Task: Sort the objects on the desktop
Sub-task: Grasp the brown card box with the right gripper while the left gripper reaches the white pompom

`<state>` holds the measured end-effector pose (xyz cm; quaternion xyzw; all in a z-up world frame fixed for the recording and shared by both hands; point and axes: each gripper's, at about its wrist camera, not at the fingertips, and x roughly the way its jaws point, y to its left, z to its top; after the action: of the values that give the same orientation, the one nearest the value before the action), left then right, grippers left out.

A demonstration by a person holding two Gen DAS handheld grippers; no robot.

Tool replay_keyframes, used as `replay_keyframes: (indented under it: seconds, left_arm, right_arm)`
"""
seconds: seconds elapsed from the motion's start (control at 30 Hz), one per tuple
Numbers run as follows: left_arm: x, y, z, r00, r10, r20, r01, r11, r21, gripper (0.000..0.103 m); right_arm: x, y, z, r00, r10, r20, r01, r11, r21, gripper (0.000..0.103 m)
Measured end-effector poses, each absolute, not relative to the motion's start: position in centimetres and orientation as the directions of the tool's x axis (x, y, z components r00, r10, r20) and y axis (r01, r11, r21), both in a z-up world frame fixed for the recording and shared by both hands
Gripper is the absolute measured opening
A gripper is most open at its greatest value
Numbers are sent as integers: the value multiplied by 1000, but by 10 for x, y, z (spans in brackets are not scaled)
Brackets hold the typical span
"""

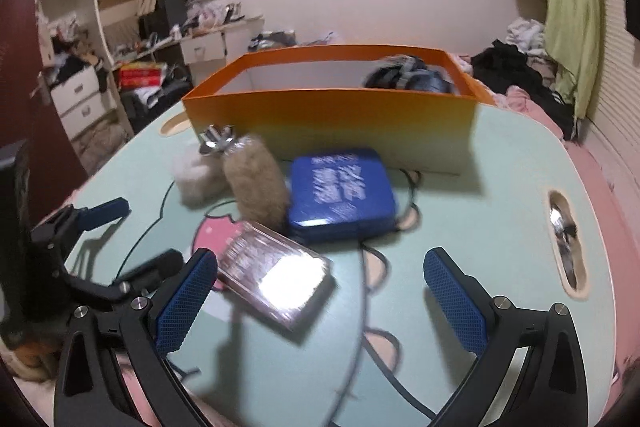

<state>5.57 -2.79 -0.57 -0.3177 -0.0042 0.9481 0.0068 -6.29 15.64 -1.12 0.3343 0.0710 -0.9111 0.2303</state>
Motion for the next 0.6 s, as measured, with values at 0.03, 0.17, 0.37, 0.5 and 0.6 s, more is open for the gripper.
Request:
replay_keyframes:
  seconds: [0.03, 0.17, 0.37, 0.5, 0.6]
  left_arm:
    - [55, -28, -6, -798, 16, -602, -11, -1000, -12, 103]
    - [55, -27, -6, -798, 17, -603, -13, -1000, -11, 103]
    - [57, -29, -7, -798, 24, -602, -23, -1000, -11, 103]
    - [57, -28, -6, -798, 26, -603, -25, -1000, -11, 103]
    - [55, -28, -6, -794, 37, -606, -39, -999, -9, 103]
  right_arm:
    - [-65, 150, -12, -670, -358, -650, 466, -885, 7, 103]
    - [-78, 140, -24, -628, -335, -702, 461, -887, 11, 99]
    - [-68, 146, -29, -671, -327, -666, 459, -888, -26, 68]
    - [-61, 167, -33, -682, -376, -627, 454, -890, 41, 67]
    - [-57, 185, -33, -705, -396, -589, 432, -898, 88, 67]
